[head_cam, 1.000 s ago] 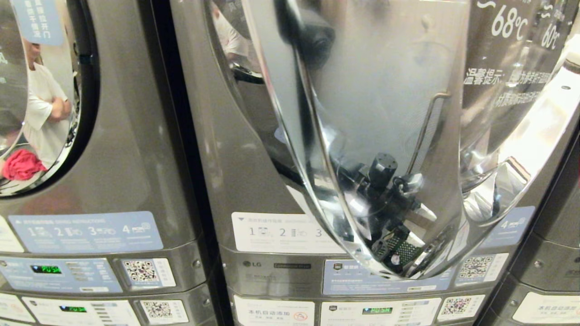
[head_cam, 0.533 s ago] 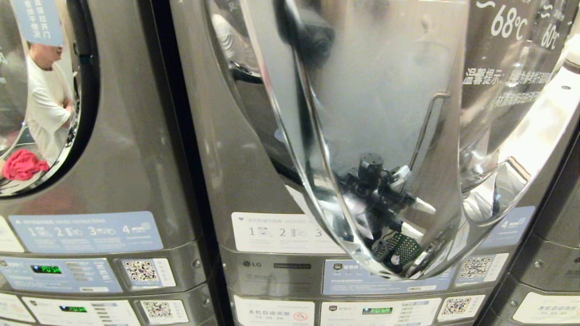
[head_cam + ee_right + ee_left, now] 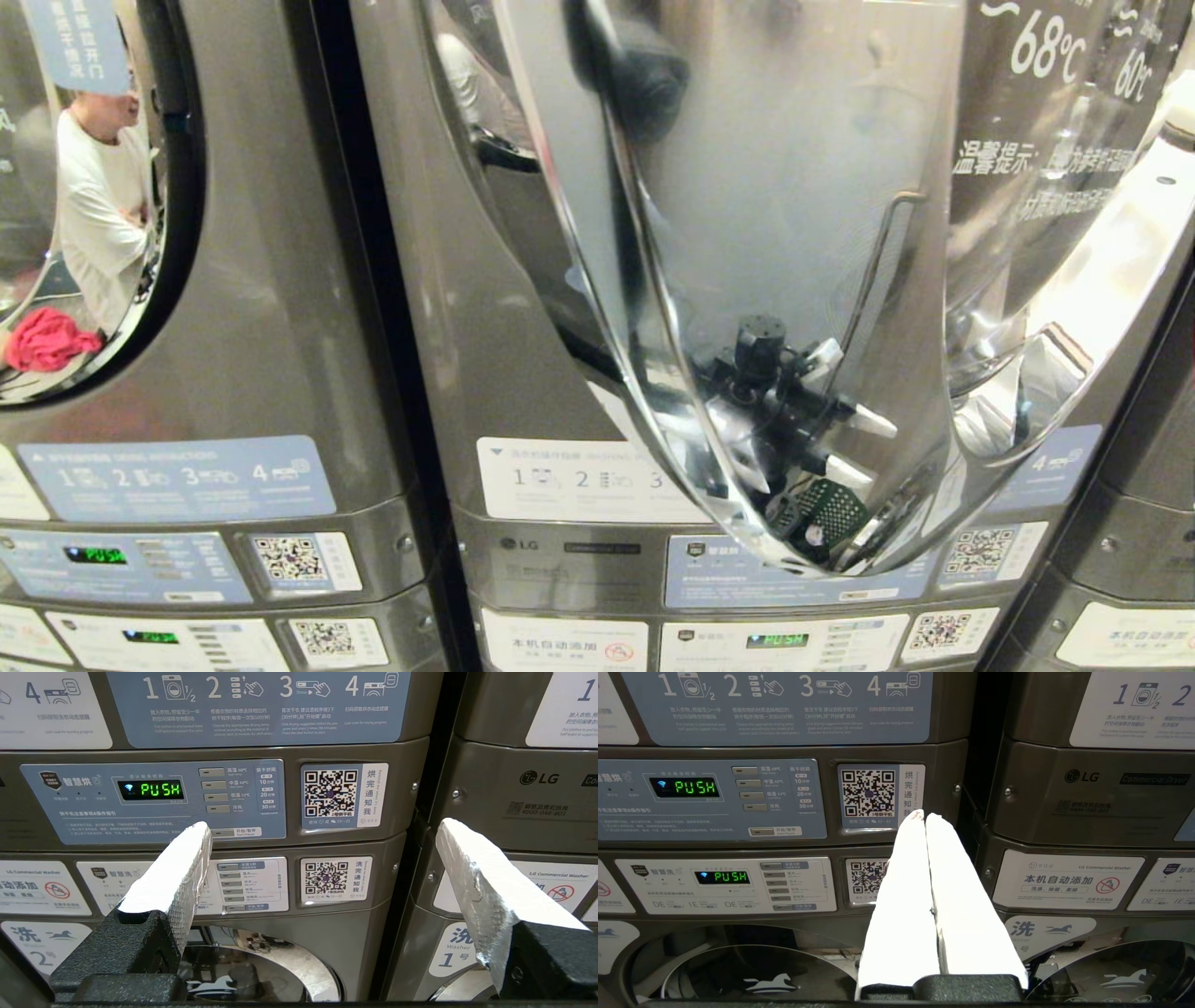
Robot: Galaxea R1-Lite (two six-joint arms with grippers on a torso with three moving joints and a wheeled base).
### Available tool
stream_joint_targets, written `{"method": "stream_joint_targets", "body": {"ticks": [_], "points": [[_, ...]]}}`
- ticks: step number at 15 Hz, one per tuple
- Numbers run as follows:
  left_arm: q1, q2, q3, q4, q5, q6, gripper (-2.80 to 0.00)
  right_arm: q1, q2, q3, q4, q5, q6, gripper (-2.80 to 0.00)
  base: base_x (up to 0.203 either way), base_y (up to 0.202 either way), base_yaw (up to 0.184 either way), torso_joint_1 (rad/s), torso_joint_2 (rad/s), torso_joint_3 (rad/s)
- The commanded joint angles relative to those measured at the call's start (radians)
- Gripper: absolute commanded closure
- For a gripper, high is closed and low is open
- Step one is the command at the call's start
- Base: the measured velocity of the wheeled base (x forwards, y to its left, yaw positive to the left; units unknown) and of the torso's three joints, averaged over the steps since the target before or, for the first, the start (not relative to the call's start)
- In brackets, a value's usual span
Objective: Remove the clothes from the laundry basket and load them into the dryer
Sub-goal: Open the dryer
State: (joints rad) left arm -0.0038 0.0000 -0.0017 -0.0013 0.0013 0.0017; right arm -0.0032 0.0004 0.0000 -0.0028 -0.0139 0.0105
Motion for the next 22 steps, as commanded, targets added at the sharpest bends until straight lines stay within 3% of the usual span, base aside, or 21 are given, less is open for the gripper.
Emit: {"method": "stream_joint_targets", "body": {"ticks": [1,5,6,14,22], "points": [[0.001,0.000,0.000,0.000,0.000,0.001,0.00,0.000,-0.002,0.002,0.001,0.000,0.003,-2.80,0.000,0.000,0.000,0.000,0.00,0.000],[0.001,0.000,0.000,0.000,0.000,0.000,0.00,0.000,-0.002,0.000,0.001,-0.001,0.008,-2.80,0.000,0.000,0.000,0.000,0.00,0.000],[-0.001,0.000,0.000,0.000,0.000,0.000,0.00,0.000,-0.002,0.000,0.001,0.000,0.005,0.00,0.000,0.000,0.000,0.000,0.00,0.000],[0.001,0.000,0.000,0.000,0.000,0.000,0.00,0.000,-0.002,0.000,0.001,0.000,0.006,0.00,0.000,0.000,0.000,0.000,0.00,0.000],[0.001,0.000,0.000,0.000,0.000,0.000,0.00,0.000,-0.002,0.000,0.001,0.000,0.008,0.00,-0.188,0.000,0.001,0.000,0.01,0.002]]}}
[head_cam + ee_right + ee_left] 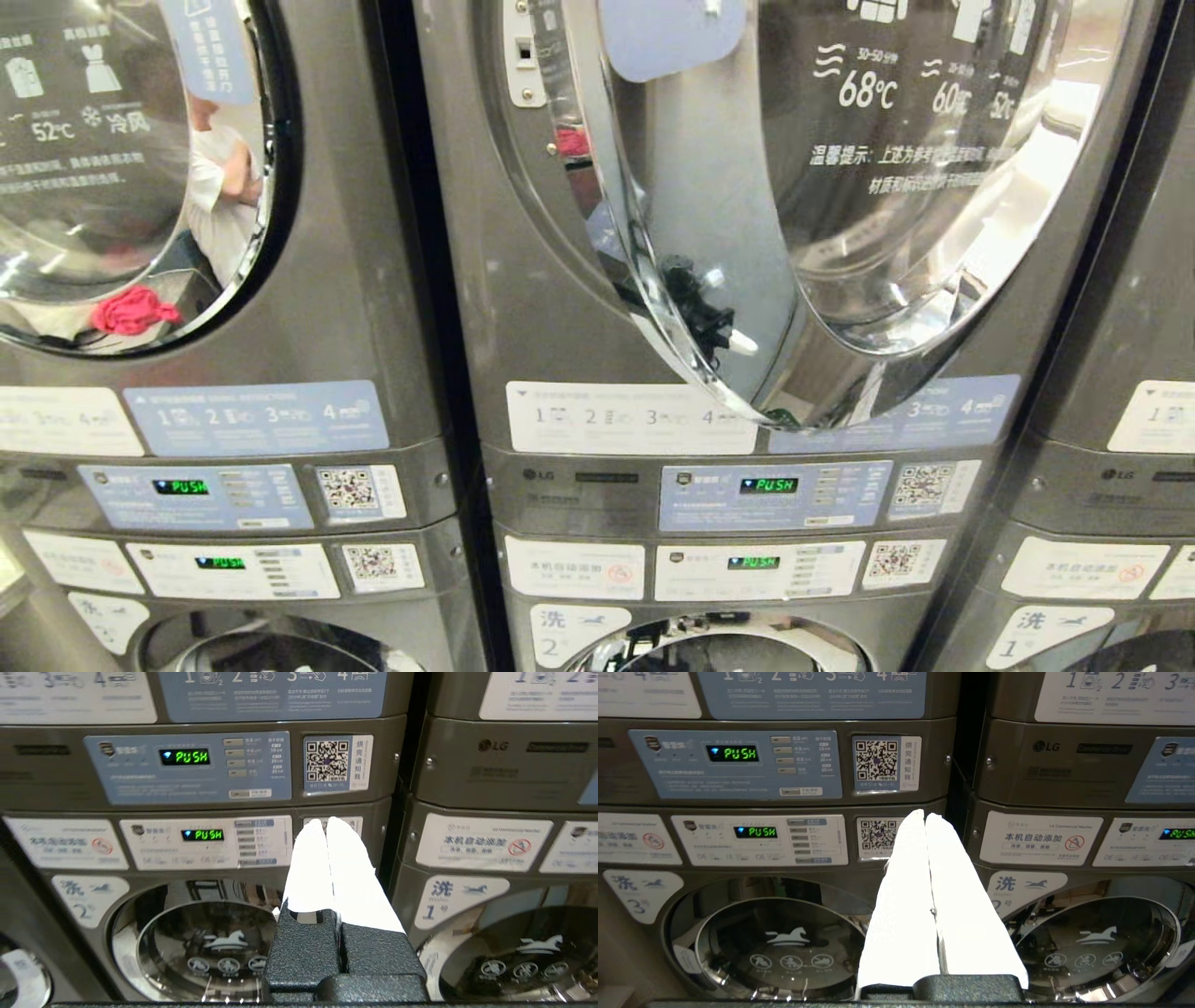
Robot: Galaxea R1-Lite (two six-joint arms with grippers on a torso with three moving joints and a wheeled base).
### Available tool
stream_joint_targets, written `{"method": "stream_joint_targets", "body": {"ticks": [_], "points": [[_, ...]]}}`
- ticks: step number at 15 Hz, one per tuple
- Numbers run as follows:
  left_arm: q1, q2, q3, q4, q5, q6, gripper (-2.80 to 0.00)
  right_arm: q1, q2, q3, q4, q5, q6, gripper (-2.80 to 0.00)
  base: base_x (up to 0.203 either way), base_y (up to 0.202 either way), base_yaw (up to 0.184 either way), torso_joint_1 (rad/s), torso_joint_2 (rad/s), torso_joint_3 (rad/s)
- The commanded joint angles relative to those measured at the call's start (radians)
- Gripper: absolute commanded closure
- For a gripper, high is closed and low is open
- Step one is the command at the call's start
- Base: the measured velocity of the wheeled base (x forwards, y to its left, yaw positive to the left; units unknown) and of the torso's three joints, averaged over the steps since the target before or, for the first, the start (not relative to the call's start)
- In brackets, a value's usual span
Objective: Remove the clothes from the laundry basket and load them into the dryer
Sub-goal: Open the dryer
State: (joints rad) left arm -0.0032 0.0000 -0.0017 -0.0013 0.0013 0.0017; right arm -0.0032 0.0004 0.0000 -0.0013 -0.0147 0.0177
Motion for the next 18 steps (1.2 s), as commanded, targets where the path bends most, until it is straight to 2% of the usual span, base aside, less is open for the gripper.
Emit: {"method": "stream_joint_targets", "body": {"ticks": [1,4,18], "points": [[-0.001,0.000,0.000,0.000,0.000,0.000,0.00,0.000,-0.002,0.000,0.000,-0.001,-0.001,0.00,-0.200,0.000,-0.005,-0.002,0.00,0.002],[0.000,0.000,0.000,0.000,0.000,0.000,0.00,0.000,-0.002,0.000,0.000,-0.001,-0.001,0.00,-0.168,0.000,0.001,0.000,0.00,0.003],[-0.001,0.000,0.000,0.001,0.000,0.006,0.00,0.000,-0.002,0.000,0.000,-0.001,0.000,0.00,0.000,0.000,0.000,0.002,0.00,0.000]]}}
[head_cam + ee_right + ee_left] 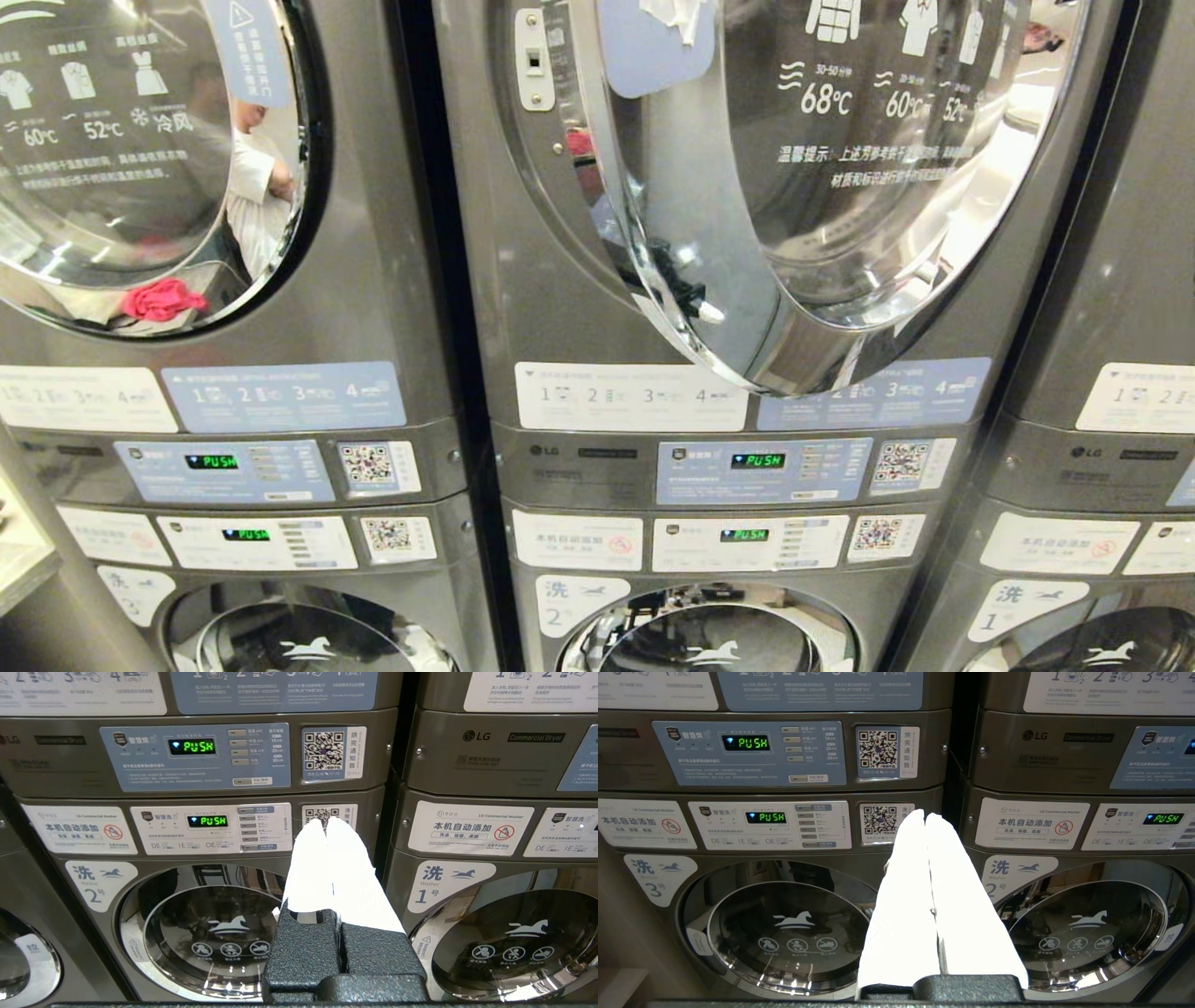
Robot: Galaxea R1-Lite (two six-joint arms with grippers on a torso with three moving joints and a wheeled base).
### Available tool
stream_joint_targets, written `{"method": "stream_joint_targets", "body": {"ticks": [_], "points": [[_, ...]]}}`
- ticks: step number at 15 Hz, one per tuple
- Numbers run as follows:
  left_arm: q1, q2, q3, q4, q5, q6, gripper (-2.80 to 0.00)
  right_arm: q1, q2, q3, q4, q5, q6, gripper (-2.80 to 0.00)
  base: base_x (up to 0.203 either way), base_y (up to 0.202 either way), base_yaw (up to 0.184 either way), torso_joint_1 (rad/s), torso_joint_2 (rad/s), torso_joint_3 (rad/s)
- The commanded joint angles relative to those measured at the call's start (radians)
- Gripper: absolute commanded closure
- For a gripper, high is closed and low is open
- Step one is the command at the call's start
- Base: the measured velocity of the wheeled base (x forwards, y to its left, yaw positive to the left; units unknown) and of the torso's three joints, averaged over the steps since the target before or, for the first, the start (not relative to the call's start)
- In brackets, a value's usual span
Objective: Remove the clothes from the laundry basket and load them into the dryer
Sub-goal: Open the dryer
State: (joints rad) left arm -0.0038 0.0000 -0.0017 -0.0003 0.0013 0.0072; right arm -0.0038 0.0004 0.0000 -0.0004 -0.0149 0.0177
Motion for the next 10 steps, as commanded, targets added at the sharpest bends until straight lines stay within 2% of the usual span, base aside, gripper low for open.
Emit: {"method": "stream_joint_targets", "body": {"ticks": [1,10], "points": [[0.001,0.000,0.000,0.000,0.000,0.000,0.00,0.001,-0.002,0.000,-0.001,0.001,0.001,0.00,0.002,-0.063,0.023,0.007,0.01,0.002],[0.001,0.000,0.000,-0.001,0.000,-0.003,0.00,0.001,-0.002,0.000,-0.001,0.000,0.000,0.00,0.000,-0.182,0.004,0.001,0.00,0.004]]}}
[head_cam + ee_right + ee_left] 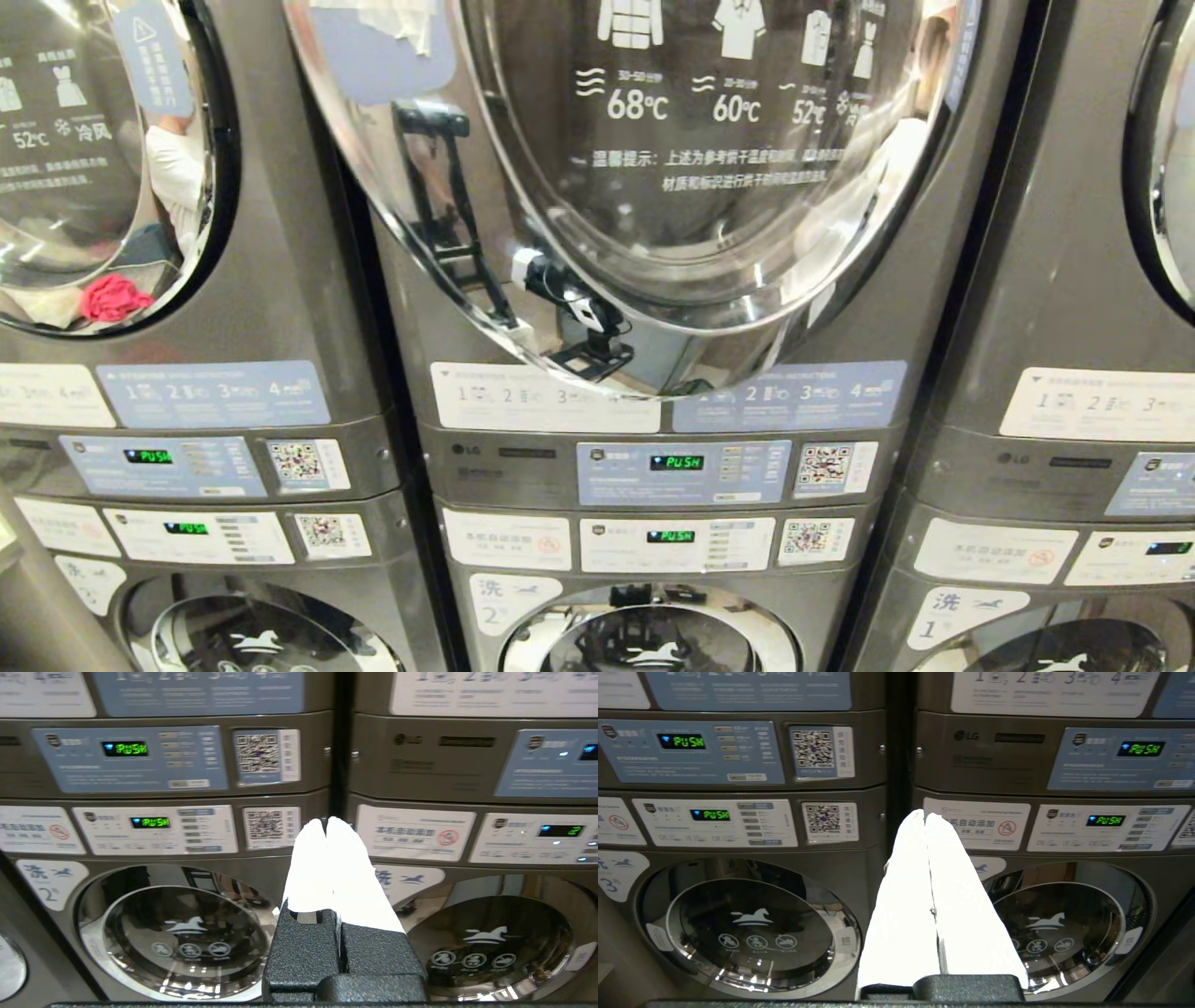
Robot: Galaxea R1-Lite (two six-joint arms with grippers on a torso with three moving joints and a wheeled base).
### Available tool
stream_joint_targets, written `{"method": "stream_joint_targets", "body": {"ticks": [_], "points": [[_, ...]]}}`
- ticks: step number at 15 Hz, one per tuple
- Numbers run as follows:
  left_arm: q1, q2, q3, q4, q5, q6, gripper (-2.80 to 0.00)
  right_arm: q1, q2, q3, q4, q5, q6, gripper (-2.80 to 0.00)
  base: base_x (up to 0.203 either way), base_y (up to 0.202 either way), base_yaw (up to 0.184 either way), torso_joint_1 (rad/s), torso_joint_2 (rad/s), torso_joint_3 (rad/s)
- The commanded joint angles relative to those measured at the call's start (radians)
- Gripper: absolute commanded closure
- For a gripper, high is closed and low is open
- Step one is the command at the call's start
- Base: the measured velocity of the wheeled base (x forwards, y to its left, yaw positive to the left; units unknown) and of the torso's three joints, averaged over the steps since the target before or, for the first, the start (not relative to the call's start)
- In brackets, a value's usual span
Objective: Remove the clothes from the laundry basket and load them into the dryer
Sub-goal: Open the dryer
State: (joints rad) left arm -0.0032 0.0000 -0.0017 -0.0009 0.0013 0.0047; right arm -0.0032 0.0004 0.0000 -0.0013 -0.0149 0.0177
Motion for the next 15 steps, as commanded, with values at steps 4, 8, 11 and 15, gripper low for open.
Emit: {"method": "stream_joint_targets", "body": {"ticks": [4,8,11,15], "points": [[0.000,0.000,0.000,-0.001,0.000,0.000,0.00,0.000,-0.002,0.000,0.000,0.001,-0.001,0.00,0.000,-0.197,0.001,0.001,0.00,0.002],[0.000,0.000,0.000,-0.001,0.000,0.000,0.00,0.000,-0.002,0.000,0.000,0.001,0.001,0.00,0.000,-0.197,0.001,0.002,0.00,0.002],[0.000,0.000,0.000,-0.001,0.000,0.000,0.00,0.000,-0.002,0.000,0.000,0.000,0.001,0.00,0.000,-0.194,0.001,0.004,0.00,0.005],[-0.001,0.000,0.000,-0.001,0.000,-0.002,0.00,0.000,-0.002,0.000,0.000,0.001,-0.001,0.00,0.000,-0.134,0.001,0.003,0.00,0.002]]}}
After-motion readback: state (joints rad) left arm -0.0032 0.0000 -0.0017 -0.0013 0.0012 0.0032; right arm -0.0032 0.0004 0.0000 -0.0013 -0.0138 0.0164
